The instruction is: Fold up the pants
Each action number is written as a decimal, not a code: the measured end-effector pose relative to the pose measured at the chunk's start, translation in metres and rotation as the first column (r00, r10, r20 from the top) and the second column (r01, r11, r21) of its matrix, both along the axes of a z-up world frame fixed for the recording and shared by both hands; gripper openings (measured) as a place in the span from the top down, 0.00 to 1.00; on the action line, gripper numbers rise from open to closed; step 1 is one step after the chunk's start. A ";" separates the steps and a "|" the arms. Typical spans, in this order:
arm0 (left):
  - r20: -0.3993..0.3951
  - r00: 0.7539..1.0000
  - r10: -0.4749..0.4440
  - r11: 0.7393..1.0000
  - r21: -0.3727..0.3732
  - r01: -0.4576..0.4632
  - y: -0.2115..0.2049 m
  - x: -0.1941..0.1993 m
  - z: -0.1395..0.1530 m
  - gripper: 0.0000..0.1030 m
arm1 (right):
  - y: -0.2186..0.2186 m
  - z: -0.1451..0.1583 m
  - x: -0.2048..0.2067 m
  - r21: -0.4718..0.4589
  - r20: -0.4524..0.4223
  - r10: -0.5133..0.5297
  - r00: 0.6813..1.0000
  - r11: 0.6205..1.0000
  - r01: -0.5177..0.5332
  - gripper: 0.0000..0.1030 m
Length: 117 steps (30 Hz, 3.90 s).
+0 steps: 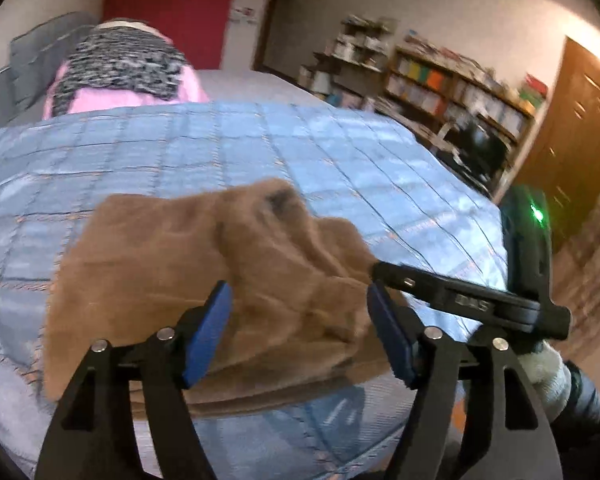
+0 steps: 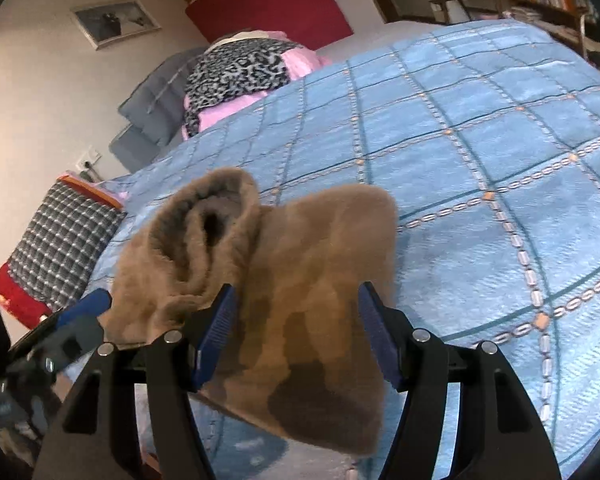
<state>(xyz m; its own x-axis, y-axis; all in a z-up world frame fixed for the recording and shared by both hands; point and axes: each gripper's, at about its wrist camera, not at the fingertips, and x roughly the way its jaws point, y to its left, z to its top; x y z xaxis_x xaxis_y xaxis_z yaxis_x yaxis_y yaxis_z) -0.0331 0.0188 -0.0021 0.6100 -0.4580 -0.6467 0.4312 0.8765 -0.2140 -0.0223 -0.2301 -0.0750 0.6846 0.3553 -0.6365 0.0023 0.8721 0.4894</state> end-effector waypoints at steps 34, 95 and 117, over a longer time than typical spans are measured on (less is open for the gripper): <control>-0.004 0.988 0.153 0.988 -0.013 -0.153 0.071 0.020 -0.022 0.18 | 0.095 0.038 0.023 -0.078 0.033 0.305 0.952 0.950 -0.301 0.88; 0.046 0.993 0.105 0.990 0.084 -0.109 0.044 0.015 -0.034 0.17 | 0.054 0.011 0.037 0.136 -0.029 0.183 0.983 0.975 -0.178 0.75; 0.011 0.989 0.148 0.984 0.097 -0.149 0.055 0.035 -0.039 0.16 | -0.041 -0.017 -0.007 0.169 -0.068 -0.019 0.997 0.985 0.031 0.76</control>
